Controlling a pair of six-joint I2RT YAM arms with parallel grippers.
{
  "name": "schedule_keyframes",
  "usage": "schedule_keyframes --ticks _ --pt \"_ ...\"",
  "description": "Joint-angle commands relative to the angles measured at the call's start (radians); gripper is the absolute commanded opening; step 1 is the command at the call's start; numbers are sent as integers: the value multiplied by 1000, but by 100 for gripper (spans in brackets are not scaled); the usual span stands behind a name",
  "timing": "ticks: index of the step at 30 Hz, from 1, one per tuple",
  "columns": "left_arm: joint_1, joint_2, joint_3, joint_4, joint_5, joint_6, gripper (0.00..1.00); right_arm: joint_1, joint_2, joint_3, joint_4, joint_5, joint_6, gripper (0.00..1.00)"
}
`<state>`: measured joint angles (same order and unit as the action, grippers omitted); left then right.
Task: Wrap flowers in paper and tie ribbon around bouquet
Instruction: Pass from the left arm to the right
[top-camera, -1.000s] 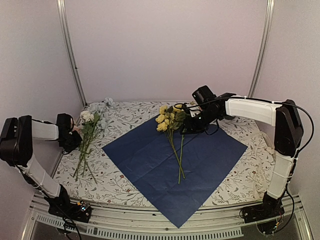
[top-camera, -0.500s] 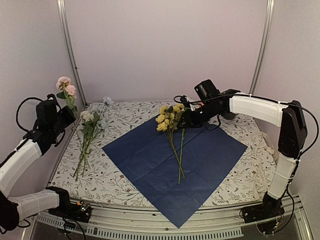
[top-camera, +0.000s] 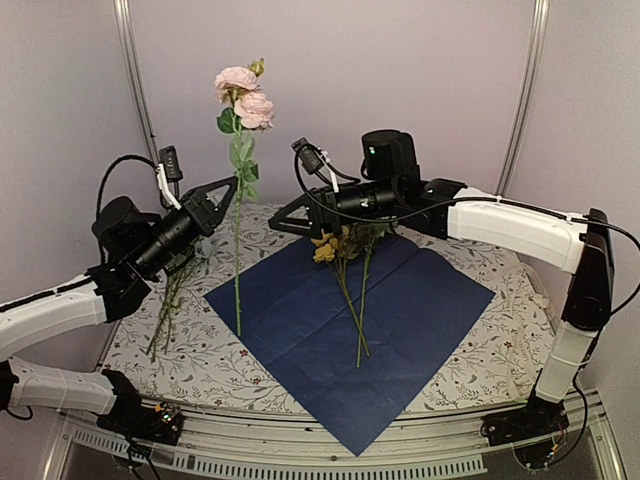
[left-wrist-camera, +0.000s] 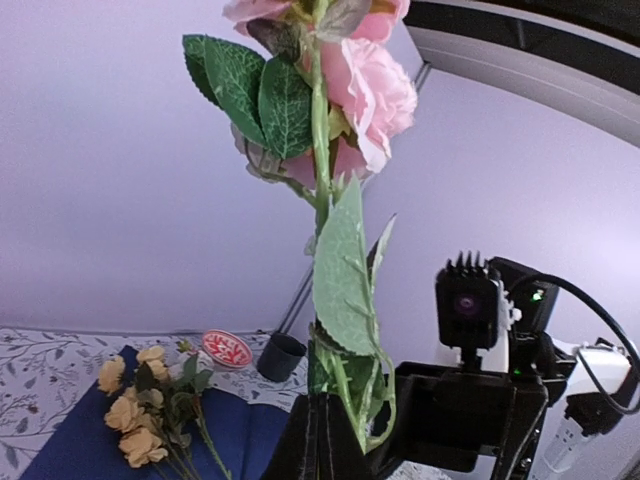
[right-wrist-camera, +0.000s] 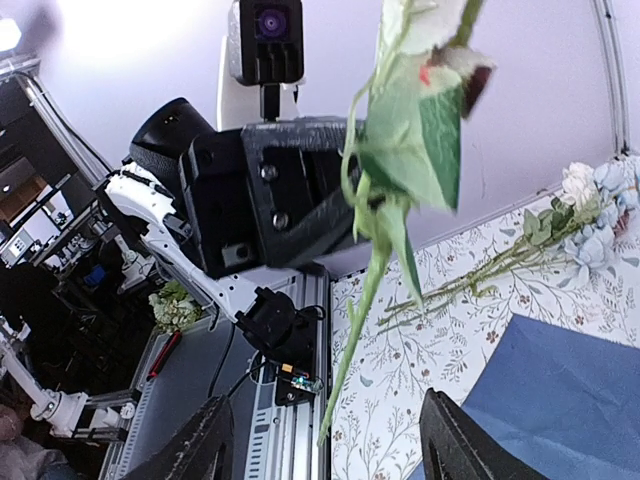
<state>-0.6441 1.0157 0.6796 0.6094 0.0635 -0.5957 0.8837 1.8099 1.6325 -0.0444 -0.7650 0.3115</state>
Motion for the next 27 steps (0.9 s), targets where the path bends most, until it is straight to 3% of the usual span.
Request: schedule_keyframes --ticks 1,6,9,12,14,15,17,18,22,24,27 --pt "-96 122 76 257 87 7 0 0 52 27 152 -79 61 68" --pt "-146 218 100 329 114 -2 0 3 38 1 165 -52 60 66" --pt "-166 249 106 351 118 -9 0 4 23 -16 167 -25 55 41" --pt "-176 262 103 360 105 -13 0 -1 16 -23 167 -26 59 3" --pt "-175 249 102 324 63 -2 0 -18 -1 -48 166 -14 76 0" --pt "-171 235 112 255 12 7 4 -34 -8 -64 161 -6 104 0" --pt "-158 210 157 30 -130 42 71 -91 -24 -103 118 18 155 0" --pt "-149 207 184 -135 -208 72 84 -117 -29 -118 72 40 177 0" --pt "-74 272 280 -640 -536 57 85 -212 37 -132 -213 97 227 0" --pt "-11 329 297 -793 -518 30 88 -227 91 -135 -329 123 217 0" --pt "38 357 268 -865 -470 16 87 -242 155 -138 -425 165 159 0"
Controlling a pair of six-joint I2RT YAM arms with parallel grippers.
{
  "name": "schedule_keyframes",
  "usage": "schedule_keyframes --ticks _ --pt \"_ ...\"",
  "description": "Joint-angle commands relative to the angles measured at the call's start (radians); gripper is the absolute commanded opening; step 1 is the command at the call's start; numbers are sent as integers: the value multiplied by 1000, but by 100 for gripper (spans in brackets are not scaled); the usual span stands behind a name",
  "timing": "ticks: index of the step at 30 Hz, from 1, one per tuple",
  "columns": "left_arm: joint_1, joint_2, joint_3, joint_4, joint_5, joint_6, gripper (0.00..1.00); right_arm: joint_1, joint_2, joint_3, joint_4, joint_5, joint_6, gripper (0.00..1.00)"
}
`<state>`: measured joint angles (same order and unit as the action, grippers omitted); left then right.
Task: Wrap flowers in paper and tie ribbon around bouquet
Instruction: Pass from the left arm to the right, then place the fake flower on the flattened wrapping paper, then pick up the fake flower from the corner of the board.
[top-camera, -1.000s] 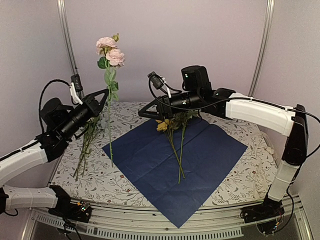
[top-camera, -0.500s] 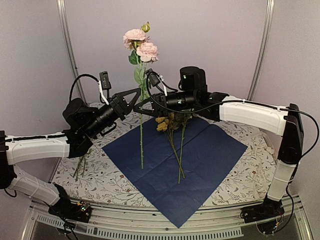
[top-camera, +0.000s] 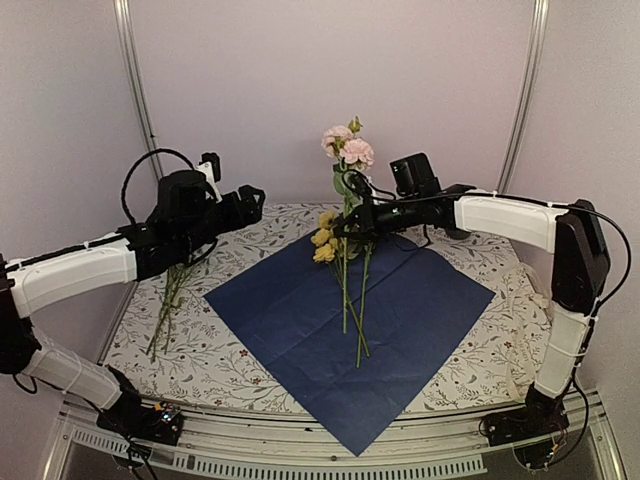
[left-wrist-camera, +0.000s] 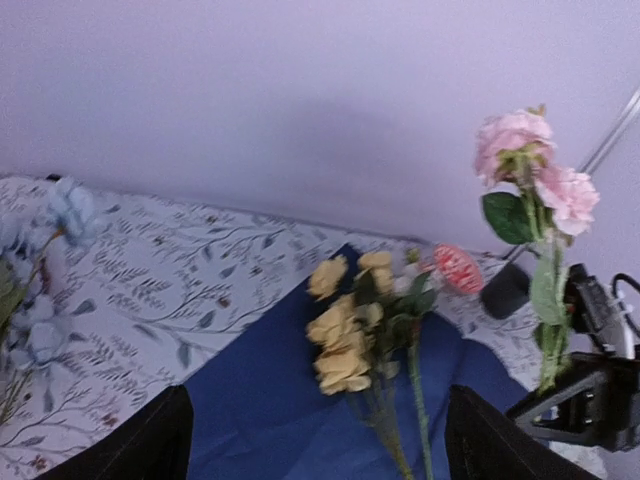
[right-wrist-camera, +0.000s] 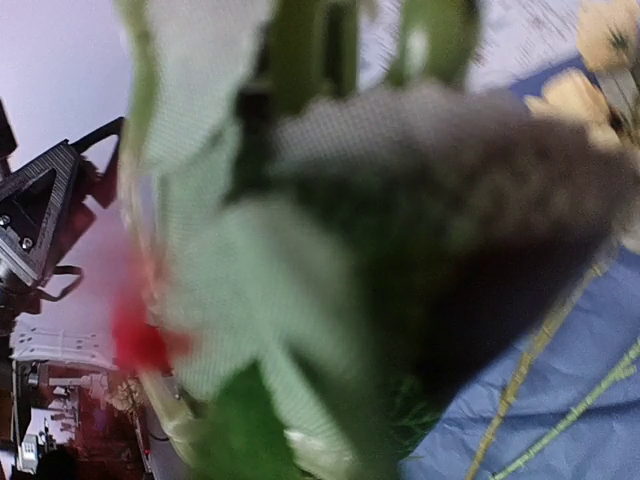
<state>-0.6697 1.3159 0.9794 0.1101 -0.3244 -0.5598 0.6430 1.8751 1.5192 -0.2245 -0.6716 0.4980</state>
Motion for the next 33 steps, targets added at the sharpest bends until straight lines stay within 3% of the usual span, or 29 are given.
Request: schedule_keyframes --ticks 1,4,9,12,17,25,33 --pt "67 55 -57 -354 -89 -20 86 -12 109 -21 -249 65 -36 0" --pt "97 37 -134 -304 -105 -21 85 -47 168 9 -257 74 -45 0" --pt "246 50 -157 -369 -66 -42 79 -60 200 41 -312 192 -56 30" --pt "378 71 -172 -376 1 -50 77 -61 171 65 -358 279 -76 40" --pt "534 136 -203 -323 63 -67 72 -60 102 87 -419 341 -113 42" --pt "644 253 -232 -268 83 -63 38 -60 30 3 -395 308 -139 42" --pt "655 348 -138 -284 49 -16 33 -60 43 -22 -385 264 -153 42"
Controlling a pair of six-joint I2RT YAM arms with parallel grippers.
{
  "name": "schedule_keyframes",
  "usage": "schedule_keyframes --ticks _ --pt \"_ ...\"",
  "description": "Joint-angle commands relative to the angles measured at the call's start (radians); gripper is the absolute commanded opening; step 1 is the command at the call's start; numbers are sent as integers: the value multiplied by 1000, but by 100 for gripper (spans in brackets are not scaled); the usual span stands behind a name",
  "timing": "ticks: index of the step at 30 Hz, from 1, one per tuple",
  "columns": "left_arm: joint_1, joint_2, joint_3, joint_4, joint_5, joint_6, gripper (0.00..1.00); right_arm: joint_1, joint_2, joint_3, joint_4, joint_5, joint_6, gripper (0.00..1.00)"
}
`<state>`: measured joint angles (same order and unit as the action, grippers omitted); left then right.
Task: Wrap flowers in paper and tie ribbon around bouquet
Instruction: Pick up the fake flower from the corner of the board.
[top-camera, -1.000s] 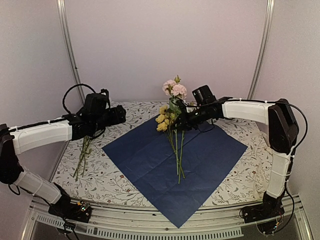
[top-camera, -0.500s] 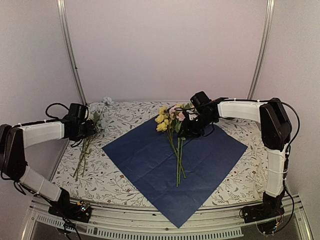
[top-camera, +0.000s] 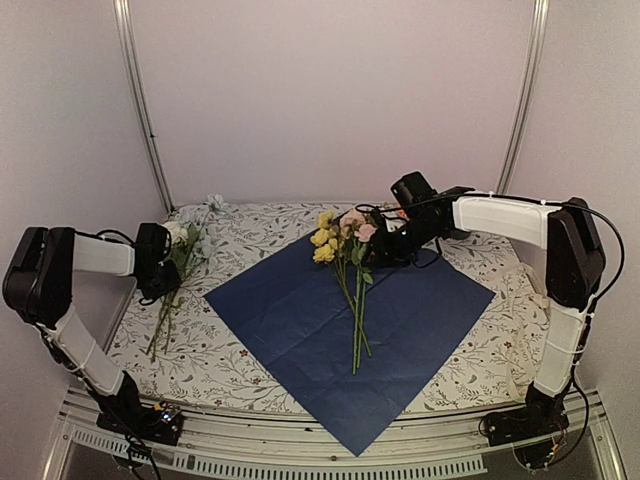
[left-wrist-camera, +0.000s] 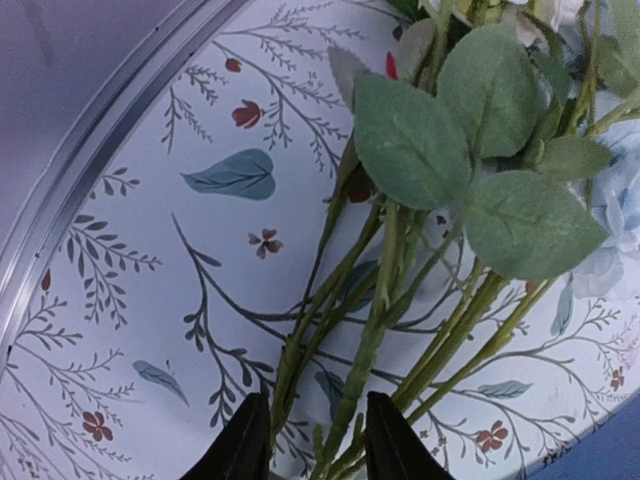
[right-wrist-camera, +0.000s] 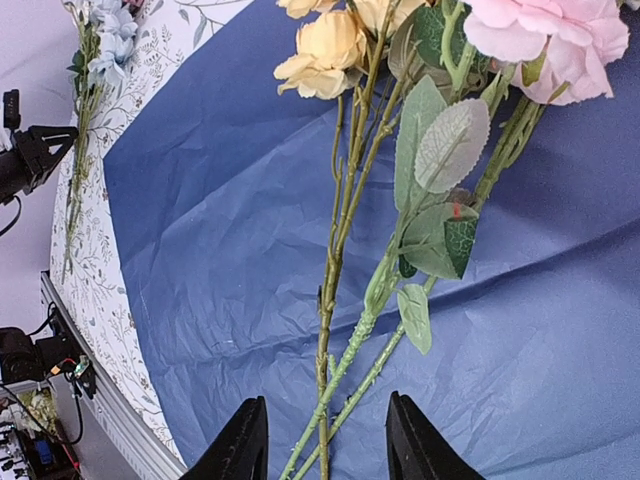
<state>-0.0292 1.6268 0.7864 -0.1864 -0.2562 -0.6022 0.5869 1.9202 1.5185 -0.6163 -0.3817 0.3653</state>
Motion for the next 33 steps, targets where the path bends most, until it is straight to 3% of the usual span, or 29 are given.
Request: schedule_keyframes --ticks 1,12,15,17,22,27,30,33 --pt "17 50 67 9 -15 27 32 -4 -5 -26 7 -22 -20 42" --pt "23 148 95 28 66 28 22 -4 -29 -41 3 -30 -32 42" --pt "25 136 99 26 66 33 2 -4 -28 -39 2 -35 -34 42" --pt "25 110 100 17 57 32 0 -4 -28 -38 0 -34 -33 42" --pt "24 -18 92 -5 46 27 0 -4 -37 -29 -7 -32 -34 43" --pt "-17 -242 71 6 13 34 0 -4 -60 -17 -5 -44 -39 43" --pt "-109 -429 32 113 16 77 0 2 -101 -17 42 -89 -62 43" --pt "-260 -609 -25 360 93 141 0 32 -155 -14 143 -199 -98 42"
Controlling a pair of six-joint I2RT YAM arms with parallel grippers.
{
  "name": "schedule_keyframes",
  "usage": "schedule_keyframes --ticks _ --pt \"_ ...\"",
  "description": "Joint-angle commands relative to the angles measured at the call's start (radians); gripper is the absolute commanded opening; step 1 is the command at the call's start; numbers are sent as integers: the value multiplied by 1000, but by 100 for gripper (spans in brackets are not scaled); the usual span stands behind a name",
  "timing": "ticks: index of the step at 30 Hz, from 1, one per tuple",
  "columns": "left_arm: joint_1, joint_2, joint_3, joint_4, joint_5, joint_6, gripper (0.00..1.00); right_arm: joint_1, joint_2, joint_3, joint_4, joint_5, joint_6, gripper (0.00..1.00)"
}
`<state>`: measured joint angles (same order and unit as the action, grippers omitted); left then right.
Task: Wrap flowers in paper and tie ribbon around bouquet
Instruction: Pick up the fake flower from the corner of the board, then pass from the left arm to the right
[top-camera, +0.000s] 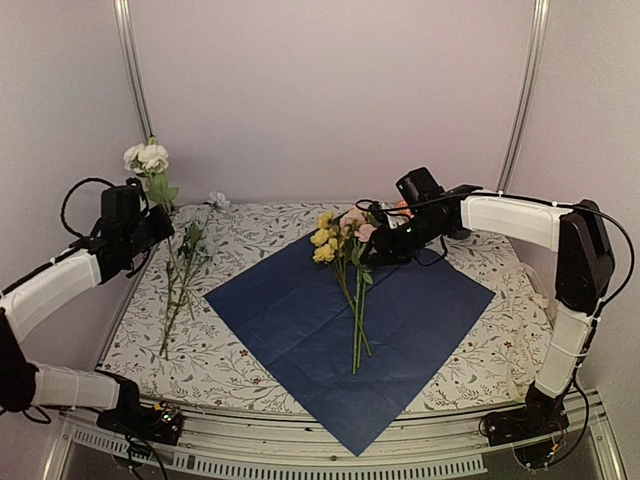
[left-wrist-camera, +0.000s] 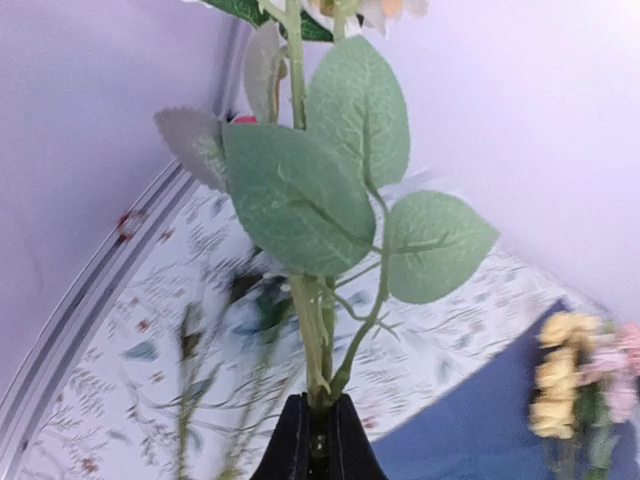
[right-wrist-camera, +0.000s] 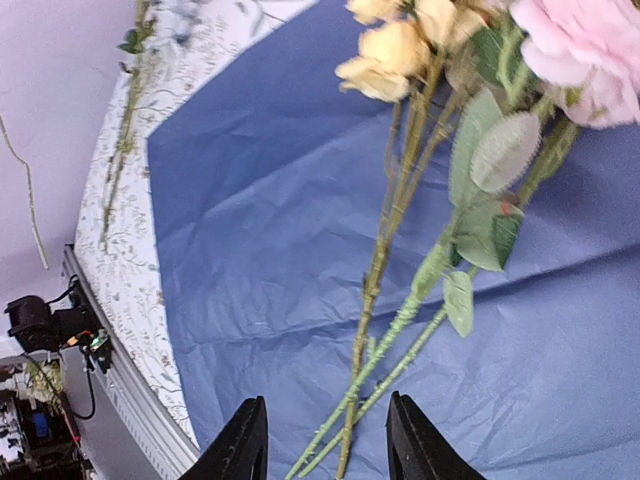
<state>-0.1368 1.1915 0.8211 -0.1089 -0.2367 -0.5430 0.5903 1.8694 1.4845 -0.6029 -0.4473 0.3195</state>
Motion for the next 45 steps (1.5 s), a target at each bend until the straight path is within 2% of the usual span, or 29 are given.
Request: schedule_keyframes --ticks 1,4,6,9,11,14,17,19,24,27,28,29,31,32,33,35,37,40,45 --pt "-213 -202 -73 363 133 87 0 54 -127 20 179 -202 -72 42" --pt "-332 -192 -30 490 348 79 0 136 -170 22 387 -426 -122 46" --pt "-431 -164 -1 578 414 94 0 184 -177 32 525 -486 -103 50" --pt "-547 -119 -4 784 484 90 0 226 -149 71 672 -499 -40 51" --pt "-597 -78 27 853 513 88 0 245 -129 85 767 -498 8 53" --pt "-645 -9 67 915 560 84 0 273 -102 109 813 -492 30 60" --pt "-673 41 83 972 594 61 0 277 -86 120 818 -480 35 60" --pt "-682 58 84 988 596 51 0 276 -90 109 827 -475 42 53" --pt "-691 82 76 1037 610 23 0 276 -104 87 832 -442 49 26" --pt "-695 88 78 1034 600 18 0 274 -107 83 831 -443 51 1" --pt "-696 88 76 1025 587 21 0 270 -108 82 826 -435 56 0" --pt "-695 82 77 995 560 26 7 261 -108 82 815 -425 62 0" --pt "-692 68 81 896 474 39 73 228 -111 75 787 -417 95 0" --pt "-691 57 82 826 412 54 93 207 -116 62 769 -409 124 0" --pt "-689 47 90 742 336 69 98 186 -125 37 745 -389 139 0" --pt "-676 31 111 540 157 89 99 143 -142 9 643 -321 159 0" --pt "-641 21 118 366 36 87 99 91 -130 -1 451 -242 157 0" --pt "-560 8 95 175 -47 33 99 16 -73 -10 247 -160 157 0" --pt "-420 40 85 -26 -44 -32 99 -33 39 -19 149 -120 108 0"
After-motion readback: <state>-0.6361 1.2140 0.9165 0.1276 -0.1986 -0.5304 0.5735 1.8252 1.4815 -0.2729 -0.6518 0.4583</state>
